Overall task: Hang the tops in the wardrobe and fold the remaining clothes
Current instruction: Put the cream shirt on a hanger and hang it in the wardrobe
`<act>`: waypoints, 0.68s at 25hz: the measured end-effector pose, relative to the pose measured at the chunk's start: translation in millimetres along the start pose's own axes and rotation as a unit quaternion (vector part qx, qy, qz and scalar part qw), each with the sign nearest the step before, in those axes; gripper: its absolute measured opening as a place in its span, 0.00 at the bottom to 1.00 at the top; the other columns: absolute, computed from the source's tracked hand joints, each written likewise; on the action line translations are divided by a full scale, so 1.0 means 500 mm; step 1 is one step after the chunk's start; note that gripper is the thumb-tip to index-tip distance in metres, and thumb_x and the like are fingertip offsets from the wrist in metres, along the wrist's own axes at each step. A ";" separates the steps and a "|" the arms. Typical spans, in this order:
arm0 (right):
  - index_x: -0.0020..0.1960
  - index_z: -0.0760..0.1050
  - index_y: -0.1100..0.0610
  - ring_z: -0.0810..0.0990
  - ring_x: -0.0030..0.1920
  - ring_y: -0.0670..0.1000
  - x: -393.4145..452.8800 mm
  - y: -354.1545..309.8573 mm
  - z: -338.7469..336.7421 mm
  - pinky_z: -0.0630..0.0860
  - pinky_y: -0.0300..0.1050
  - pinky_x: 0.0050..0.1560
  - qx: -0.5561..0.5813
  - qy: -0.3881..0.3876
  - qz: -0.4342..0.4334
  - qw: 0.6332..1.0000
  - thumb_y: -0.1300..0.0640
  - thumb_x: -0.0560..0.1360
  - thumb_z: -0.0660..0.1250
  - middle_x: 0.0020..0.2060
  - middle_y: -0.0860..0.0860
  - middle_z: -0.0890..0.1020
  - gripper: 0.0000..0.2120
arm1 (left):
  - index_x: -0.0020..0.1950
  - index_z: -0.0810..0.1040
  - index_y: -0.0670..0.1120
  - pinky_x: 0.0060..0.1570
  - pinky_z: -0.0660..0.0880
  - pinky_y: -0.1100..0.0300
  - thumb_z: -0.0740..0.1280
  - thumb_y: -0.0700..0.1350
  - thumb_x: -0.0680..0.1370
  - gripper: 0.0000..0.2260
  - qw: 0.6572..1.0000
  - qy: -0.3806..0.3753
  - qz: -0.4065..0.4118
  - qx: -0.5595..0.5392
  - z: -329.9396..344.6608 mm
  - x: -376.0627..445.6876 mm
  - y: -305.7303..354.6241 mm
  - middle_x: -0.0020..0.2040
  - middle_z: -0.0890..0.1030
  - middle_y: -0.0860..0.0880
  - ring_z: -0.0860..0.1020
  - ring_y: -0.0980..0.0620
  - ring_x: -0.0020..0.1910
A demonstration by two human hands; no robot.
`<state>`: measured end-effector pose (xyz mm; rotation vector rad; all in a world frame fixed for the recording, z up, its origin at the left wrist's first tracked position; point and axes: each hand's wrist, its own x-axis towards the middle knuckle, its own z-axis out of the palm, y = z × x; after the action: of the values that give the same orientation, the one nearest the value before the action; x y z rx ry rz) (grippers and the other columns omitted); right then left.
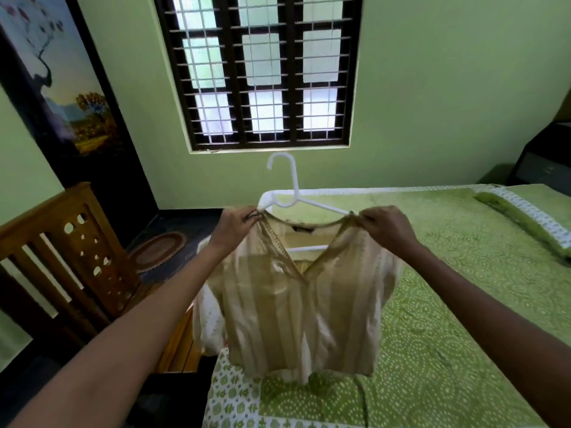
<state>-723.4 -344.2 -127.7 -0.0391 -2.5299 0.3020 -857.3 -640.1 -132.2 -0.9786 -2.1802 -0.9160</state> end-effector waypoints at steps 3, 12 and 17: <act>0.32 0.77 0.58 0.79 0.33 0.60 -0.014 0.036 -0.017 0.62 0.42 0.31 0.008 0.012 0.059 0.998 0.53 0.73 0.65 0.30 0.58 0.80 0.13 | 0.47 0.82 0.33 0.34 0.62 0.68 0.71 0.32 0.70 0.07 0.999 -0.006 -0.039 -0.035 0.046 0.014 0.006 0.37 0.83 0.37 0.82 0.42 0.36; 0.44 0.83 0.59 0.80 0.36 0.57 -0.136 0.146 -0.195 0.71 0.47 0.33 -0.059 0.056 0.220 0.972 0.53 0.72 0.71 0.35 0.57 0.83 0.09 | 0.48 0.82 0.38 0.37 0.65 0.66 0.70 0.39 0.73 0.07 0.985 -0.058 0.045 -0.157 0.216 0.122 0.168 0.42 0.84 0.41 0.79 0.49 0.38; 0.45 0.83 0.61 0.80 0.39 0.59 -0.252 0.220 -0.287 0.70 0.47 0.35 -0.106 0.064 0.304 0.945 0.53 0.72 0.71 0.37 0.60 0.83 0.10 | 0.48 0.81 0.34 0.40 0.65 0.67 0.69 0.37 0.72 0.07 0.955 -0.123 0.117 -0.245 0.336 0.141 0.305 0.42 0.82 0.38 0.77 0.49 0.41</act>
<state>-543.3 -219.2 -106.5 -0.9030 -2.3494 0.2497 -812.6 -406.9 -129.1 -1.6237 -2.0046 -1.3073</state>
